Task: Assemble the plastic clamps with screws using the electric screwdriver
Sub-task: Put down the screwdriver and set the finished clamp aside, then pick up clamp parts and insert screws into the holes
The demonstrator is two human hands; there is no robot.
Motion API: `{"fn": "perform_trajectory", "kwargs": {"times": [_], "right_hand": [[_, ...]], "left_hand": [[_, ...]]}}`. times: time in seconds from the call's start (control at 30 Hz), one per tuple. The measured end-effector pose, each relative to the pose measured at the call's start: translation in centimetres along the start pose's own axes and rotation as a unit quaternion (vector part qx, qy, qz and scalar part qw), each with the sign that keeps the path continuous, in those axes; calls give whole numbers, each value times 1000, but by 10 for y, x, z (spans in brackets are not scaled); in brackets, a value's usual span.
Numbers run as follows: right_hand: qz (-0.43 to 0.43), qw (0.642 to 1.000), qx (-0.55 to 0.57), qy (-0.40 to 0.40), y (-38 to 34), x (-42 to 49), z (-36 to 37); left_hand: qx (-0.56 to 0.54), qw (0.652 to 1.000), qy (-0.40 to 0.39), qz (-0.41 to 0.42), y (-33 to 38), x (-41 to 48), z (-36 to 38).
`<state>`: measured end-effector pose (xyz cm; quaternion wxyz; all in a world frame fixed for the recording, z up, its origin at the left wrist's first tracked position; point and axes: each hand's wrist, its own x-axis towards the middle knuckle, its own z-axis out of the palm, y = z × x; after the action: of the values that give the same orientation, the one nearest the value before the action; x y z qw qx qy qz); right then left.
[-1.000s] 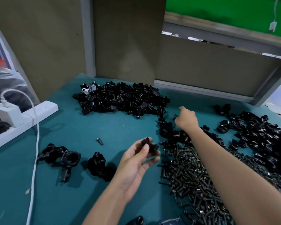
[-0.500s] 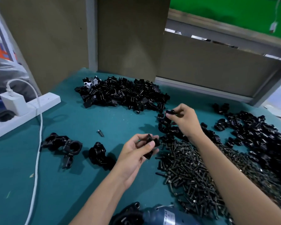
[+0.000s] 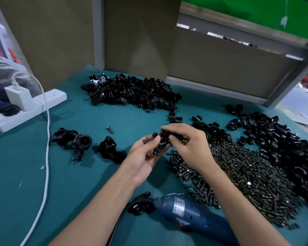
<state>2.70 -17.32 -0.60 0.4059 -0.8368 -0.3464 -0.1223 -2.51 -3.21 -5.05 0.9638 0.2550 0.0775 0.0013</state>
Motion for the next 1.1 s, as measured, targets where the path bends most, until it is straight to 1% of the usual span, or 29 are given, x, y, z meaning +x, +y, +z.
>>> {"fn": "perform_trajectory", "kwargs": {"times": [0.13,0.2,0.3,0.33,0.4,0.47,0.57,0.8,0.93,1.0,1.07,1.1], "right_hand": [[29,999,0,-40,-2,-2,-2],[53,998,19,-29,-2,-2,-2],[94,986,135,30,-3,-2,-5],[98,980,171,39,-3,-3,-5],[93,974,204,28,-3,-3,-4],[94,974,205,6,-3,-5,-1],[96,974,204,2,-1,-5,1],[98,974,203,-1,1,-7,3],[105,980,168,1,1,-8,4],[108,982,155,-12,-2,-10,3],[116,981,155,-29,-4,-10,0],[122,982,142,-25,-3,-9,-3]], "left_hand": [[21,1000,-11,13,3,-2,3],[43,999,-20,17,4,-3,4],[107,993,-18,38,3,-3,5],[135,990,-15,49,3,-3,6],[165,984,-14,65,1,-4,7],[186,979,-10,79,0,-4,6],[204,974,-4,95,0,-4,4],[195,976,0,99,0,-3,2],[188,977,-9,101,0,-3,2],[175,980,-12,99,0,-3,3],[171,981,0,96,1,-2,3],[172,980,6,96,1,-3,3]]}}
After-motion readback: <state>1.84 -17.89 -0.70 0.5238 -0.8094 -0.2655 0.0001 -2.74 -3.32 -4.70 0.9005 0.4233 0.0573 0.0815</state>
